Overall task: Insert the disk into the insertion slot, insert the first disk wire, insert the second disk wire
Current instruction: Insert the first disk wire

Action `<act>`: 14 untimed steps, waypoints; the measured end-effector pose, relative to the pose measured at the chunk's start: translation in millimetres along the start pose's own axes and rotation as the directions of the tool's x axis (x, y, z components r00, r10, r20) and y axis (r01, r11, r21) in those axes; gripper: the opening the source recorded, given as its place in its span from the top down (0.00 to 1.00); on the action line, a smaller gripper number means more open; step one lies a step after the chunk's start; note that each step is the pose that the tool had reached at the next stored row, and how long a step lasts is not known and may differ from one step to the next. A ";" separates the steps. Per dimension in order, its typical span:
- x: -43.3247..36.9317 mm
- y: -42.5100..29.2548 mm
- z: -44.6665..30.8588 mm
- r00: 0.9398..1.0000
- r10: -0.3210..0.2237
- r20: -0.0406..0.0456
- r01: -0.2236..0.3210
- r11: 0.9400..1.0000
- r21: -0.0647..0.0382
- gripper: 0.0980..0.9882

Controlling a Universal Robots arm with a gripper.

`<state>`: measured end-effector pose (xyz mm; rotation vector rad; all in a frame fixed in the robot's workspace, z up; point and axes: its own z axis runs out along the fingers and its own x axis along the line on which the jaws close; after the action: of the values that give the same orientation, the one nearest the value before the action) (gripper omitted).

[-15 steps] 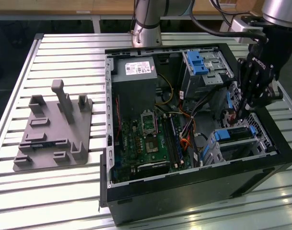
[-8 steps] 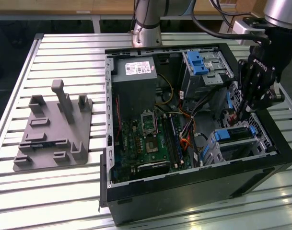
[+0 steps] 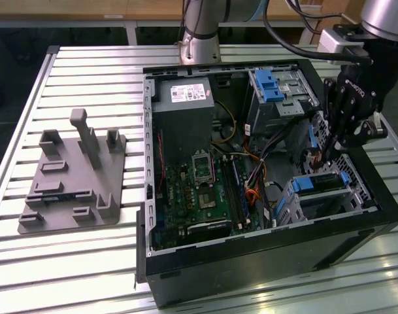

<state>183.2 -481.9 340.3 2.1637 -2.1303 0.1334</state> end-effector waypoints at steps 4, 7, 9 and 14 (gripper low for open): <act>0.6 -0.2 0.0 1.000 -0.013 0.022 0.013 1.000 0.002 0.92; 2.7 -0.1 0.3 1.000 -0.016 0.027 0.016 1.000 0.003 0.92; 4.4 -0.1 0.5 0.999 -0.017 0.030 0.016 1.000 0.003 0.92; 11.0 -0.1 1.4 0.999 -0.017 0.038 0.017 1.000 0.003 0.92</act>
<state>183.4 -492.9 340.4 2.2027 -2.1323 0.0951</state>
